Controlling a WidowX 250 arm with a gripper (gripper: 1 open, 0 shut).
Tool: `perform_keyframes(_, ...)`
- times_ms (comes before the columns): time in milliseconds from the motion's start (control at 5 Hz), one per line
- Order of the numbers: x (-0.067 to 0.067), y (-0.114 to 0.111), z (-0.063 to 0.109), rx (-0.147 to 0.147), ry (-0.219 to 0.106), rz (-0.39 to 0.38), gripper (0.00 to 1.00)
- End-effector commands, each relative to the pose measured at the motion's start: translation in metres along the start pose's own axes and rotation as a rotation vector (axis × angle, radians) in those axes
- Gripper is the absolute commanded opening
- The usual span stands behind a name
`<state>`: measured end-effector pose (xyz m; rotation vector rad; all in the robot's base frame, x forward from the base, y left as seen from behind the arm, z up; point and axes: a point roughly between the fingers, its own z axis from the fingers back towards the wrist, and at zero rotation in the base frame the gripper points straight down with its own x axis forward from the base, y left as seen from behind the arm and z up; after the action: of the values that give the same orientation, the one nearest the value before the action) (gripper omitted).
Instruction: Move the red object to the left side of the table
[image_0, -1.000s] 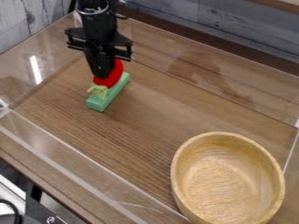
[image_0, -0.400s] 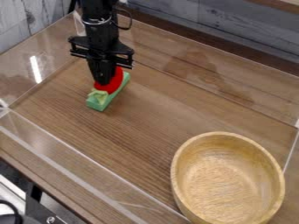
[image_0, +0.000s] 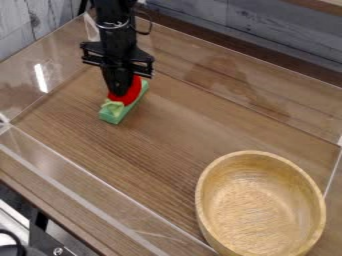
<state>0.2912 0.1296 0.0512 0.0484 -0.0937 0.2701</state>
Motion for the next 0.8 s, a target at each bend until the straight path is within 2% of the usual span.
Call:
perform_keyframes(0,0.007,0.006,-0.003,0.014,-0.019,0.022,0.0)
perform_keyframes(600,0.008,0.01,-0.017,0.029,0.006,0.032,0.0)
